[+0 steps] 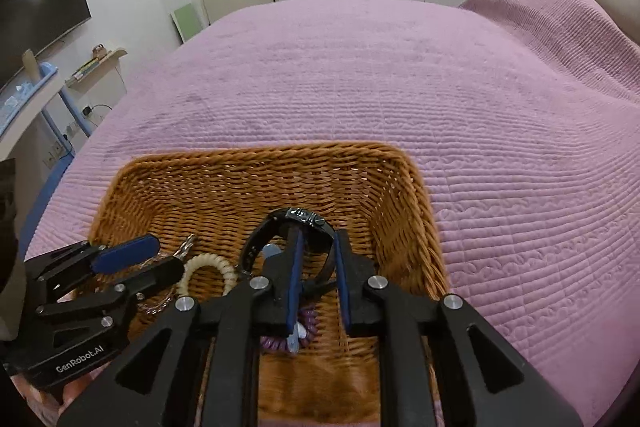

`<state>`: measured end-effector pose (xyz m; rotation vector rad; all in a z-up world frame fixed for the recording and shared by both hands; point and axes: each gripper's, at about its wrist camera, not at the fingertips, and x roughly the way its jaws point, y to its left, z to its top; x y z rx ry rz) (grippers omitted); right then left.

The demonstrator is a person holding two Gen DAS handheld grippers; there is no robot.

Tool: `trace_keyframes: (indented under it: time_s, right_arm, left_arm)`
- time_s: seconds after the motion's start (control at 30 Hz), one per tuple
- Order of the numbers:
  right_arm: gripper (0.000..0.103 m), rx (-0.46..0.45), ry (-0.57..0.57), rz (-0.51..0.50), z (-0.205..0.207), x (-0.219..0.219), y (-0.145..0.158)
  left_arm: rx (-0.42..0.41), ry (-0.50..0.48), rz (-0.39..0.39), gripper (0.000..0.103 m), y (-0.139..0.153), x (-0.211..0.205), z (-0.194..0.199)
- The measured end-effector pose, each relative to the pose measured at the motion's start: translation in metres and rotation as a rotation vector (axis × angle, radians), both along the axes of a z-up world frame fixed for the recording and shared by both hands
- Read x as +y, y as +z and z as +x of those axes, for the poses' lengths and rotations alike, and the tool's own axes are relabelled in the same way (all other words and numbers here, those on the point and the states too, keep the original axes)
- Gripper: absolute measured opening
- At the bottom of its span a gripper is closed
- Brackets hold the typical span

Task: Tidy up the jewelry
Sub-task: 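Carry the watch and keys into the basket and open both tools, then grasp a small silver ring with the right tool while the left tool grasps the beaded bracelet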

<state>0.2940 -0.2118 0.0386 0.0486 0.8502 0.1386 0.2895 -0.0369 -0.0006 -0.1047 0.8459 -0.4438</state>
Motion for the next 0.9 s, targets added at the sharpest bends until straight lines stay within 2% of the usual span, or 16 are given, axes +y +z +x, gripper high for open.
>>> trace_keyframes:
  time_s: [0.13,0.4,0.5,0.7,0.9]
  right_arm:
    - [0.033,-0.052,0.019,0.028,-0.026,0.002,0.021]
    - [0.033,-0.152,0.081,0.047,-0.095,0.001,0.062]
    - [0.033,-0.172,0.11,0.056,-0.122,0.003,0.068]
    - [0.033,-0.181,0.175,0.03,-0.165,-0.001,0.064]
    - [0.033,-0.146,0.192,0.048,-0.179,-0.014,0.042]
  left_arm:
    - [-0.039,-0.02,-0.032,0.046,0.02,0.003,-0.028]
    - [-0.148,-0.069,-0.061,0.052,0.07,0.012,-0.101]
    - [-0.184,-0.074,-0.065,0.055,0.082,0.015,-0.13]
    - [-0.196,-0.072,-0.053,0.055,0.078,0.022,-0.183]
    - [-0.136,-0.034,-0.083,0.055,0.043,0.033,-0.206]
